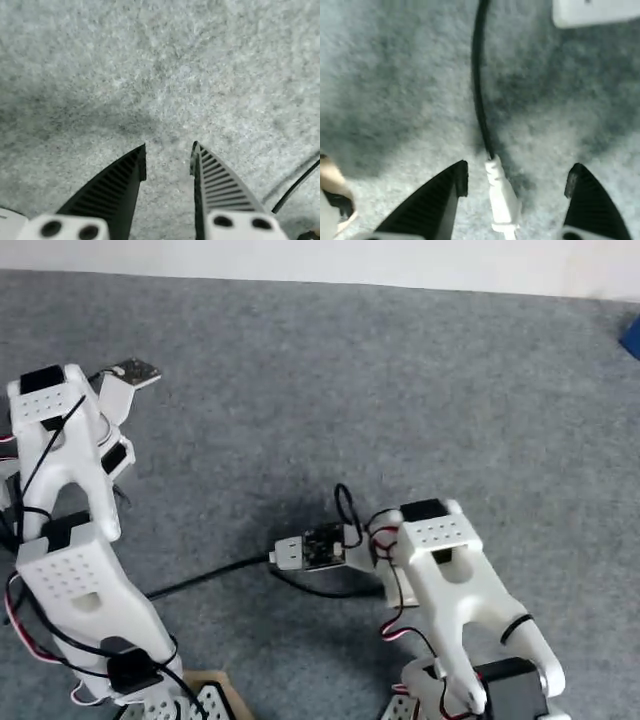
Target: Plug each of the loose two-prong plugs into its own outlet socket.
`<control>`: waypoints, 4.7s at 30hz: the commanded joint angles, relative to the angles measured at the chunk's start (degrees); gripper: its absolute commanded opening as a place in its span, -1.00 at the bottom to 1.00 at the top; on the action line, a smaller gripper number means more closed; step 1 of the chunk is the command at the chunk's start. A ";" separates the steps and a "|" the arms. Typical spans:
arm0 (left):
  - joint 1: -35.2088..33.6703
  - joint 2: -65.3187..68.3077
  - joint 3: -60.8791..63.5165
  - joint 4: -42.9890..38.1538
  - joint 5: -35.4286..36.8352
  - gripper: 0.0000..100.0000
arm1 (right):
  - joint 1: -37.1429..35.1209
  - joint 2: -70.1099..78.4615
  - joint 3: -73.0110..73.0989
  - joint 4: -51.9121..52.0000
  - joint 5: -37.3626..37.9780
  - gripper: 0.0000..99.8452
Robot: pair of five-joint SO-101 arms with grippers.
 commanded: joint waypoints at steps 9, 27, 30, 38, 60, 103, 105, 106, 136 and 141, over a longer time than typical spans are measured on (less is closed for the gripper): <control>-0.31 -3.56 -0.22 -0.18 -0.35 -0.69 | 4.35 -0.04 1.36 -1.63 3.52 -0.39; -0.31 -3.47 -0.22 -0.18 -0.35 -0.69 | -0.04 -0.13 6.90 -2.59 -0.53 -0.86; -0.31 -3.47 -0.22 -0.18 -0.35 -0.69 | -0.04 -0.13 6.90 -2.59 -0.53 -0.94; 2.07 -3.56 -0.22 -0.18 -0.26 -0.69 | -3.03 -0.66 3.47 -1.54 -11.43 -0.99; 18.07 -38.55 19.91 -11.52 16.70 -0.83 | -18.95 2.77 -42.42 13.23 -84.57 -0.99; 39.78 -118.73 95.87 -43.16 31.91 -0.30 | -22.29 15.16 -42.15 2.24 -97.32 -0.99; 39.69 -115.21 95.69 -45.80 32.62 -0.30 | -22.73 15.16 -42.15 2.24 -97.32 -0.99; 39.69 -113.71 95.52 -46.86 32.62 -0.30 | -22.73 15.16 -42.07 2.24 -97.32 -0.99; 37.14 -98.51 94.64 -57.23 32.53 -0.30 | -17.71 1.54 -46.99 18.51 -89.05 -0.99; 35.56 -98.51 94.81 -56.97 32.53 -0.30 | -15.52 1.36 -38.11 10.24 -88.97 -0.99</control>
